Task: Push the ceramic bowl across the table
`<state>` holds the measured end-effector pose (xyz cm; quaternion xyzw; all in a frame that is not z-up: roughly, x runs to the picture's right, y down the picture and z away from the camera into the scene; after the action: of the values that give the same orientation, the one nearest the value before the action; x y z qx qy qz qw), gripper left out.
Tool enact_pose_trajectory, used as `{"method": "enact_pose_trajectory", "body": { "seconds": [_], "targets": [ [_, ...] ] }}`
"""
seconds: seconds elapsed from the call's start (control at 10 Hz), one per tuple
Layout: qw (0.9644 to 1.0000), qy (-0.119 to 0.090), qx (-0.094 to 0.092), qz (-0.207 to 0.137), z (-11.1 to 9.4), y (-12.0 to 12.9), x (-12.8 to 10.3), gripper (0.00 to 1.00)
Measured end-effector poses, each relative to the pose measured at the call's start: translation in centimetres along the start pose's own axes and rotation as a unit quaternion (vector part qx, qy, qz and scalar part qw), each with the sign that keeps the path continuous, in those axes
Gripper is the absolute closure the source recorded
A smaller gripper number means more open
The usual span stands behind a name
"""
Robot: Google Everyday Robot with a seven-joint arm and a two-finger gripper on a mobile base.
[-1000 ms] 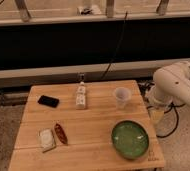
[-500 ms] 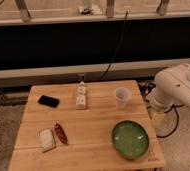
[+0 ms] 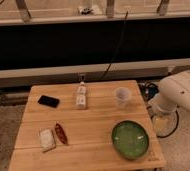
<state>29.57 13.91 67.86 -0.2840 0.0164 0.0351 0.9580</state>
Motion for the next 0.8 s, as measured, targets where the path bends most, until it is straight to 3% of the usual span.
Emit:
{"method": "enact_pose_trajectory", "body": {
  "seconds": [0.8],
  "targets": [
    [1.0000,-0.003,-0.001,-0.003,-0.06,0.21,-0.48,0.20]
  ]
}}
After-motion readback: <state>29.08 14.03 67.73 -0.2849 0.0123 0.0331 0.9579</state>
